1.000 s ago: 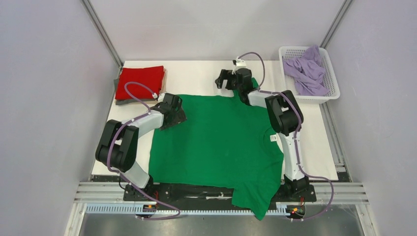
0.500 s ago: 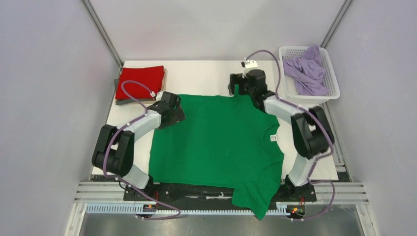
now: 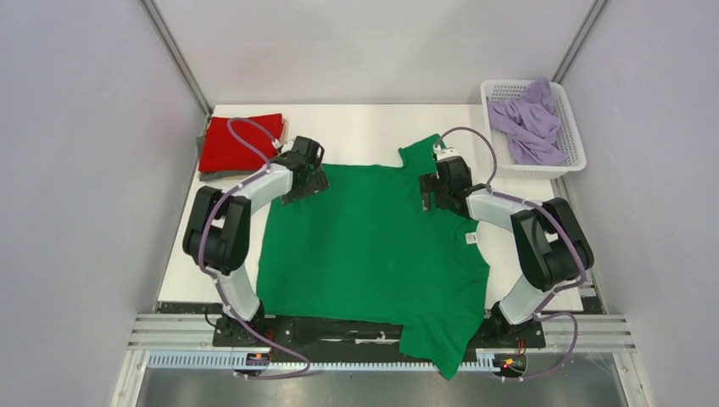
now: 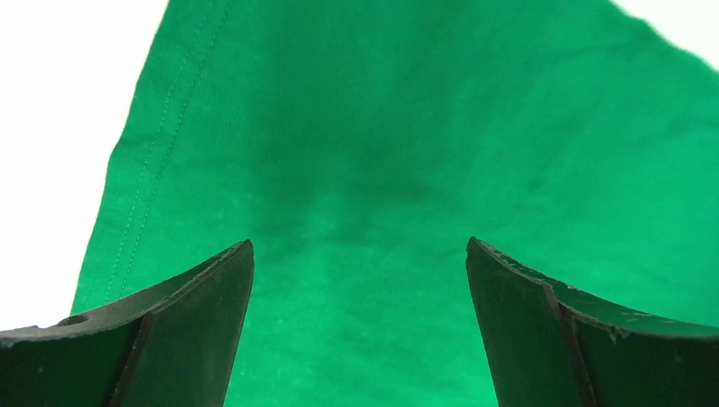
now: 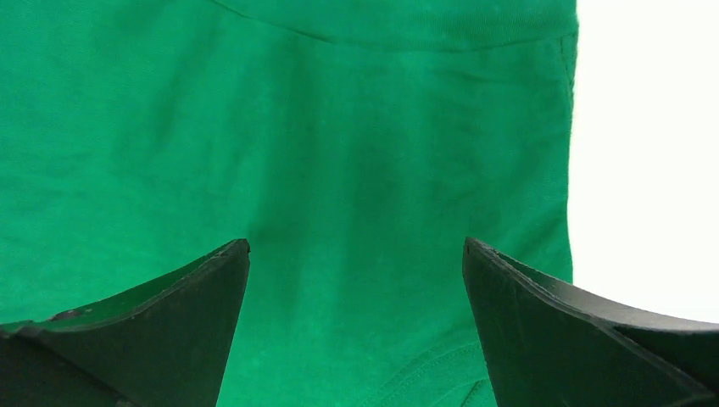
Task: Fold and stack the t-shirts
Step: Flatten out the tshirt
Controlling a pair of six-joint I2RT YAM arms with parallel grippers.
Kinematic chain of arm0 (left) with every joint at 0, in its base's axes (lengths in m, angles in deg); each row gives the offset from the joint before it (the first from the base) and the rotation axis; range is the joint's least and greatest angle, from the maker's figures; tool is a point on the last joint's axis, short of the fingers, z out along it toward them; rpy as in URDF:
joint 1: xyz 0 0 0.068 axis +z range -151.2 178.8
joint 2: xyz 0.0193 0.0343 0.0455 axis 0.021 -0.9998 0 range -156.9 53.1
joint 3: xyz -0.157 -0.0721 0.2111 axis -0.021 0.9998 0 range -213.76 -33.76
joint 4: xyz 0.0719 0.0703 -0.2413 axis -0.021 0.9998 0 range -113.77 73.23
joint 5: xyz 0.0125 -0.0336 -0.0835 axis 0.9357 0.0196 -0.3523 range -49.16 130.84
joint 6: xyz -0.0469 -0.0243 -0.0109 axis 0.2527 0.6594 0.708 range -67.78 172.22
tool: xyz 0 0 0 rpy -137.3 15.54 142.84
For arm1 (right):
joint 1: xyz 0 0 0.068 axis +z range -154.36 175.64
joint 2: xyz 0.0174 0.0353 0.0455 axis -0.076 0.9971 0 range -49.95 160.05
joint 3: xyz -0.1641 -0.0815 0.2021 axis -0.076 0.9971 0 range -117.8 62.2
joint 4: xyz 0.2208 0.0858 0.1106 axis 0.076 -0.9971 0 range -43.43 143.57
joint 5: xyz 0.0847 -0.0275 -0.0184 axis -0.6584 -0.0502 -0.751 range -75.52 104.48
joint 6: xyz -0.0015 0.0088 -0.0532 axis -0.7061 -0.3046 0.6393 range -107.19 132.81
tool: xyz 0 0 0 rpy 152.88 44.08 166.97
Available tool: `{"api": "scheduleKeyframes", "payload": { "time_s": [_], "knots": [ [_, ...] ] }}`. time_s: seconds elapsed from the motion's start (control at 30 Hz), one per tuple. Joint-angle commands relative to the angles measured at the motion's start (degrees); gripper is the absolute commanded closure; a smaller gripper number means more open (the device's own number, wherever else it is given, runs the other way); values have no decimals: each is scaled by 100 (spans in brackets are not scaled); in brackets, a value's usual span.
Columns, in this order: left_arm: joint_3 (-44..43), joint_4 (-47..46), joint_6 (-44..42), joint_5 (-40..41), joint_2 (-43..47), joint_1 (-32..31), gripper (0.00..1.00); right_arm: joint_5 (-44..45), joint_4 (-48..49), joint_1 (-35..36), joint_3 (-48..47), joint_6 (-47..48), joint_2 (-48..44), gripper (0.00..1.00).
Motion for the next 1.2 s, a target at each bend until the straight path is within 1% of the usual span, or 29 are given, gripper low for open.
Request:
{"api": "scheduleKeyframes", "payload": {
  "time_s": [0.0, 0.23, 0.43, 0.57, 0.7, 0.83, 1.07, 1.17],
  "knots": [
    [-552, 428, -130, 258, -573, -18, 0, 209, -44, -124, -344, 51, 363, 2],
    [-1292, 641, -23, 204, -1485, 48, 0, 183, 215, -420, -624, -153, 1000, 2],
    [-2122, 771, 69, 137, -2224, 164, 0, 26, 195, -655, -1397, -191, 1802, 2],
    [-3012, 1204, 66, 298, -2792, 240, 0, -41, 123, -795, -1950, -197, 2159, 2],
    [-3823, 1431, -94, 45, -3290, 332, 0, -215, 122, -947, -2397, -218, 2441, 2],
    [-4535, 1812, -116, -174, -3748, 458, 2, -594, 100, -1064, -2819, -267, 2778, 2],
    [-5155, 2063, -397, -280, -3965, 520, 0, -798, 209, -1116, -3337, -310, 3101, 2],
    [-5620, 2413, -397, -231, -3969, 540, 0, -744, 199, -1109, -3331, -204, 2843, 2]
  ]
}}
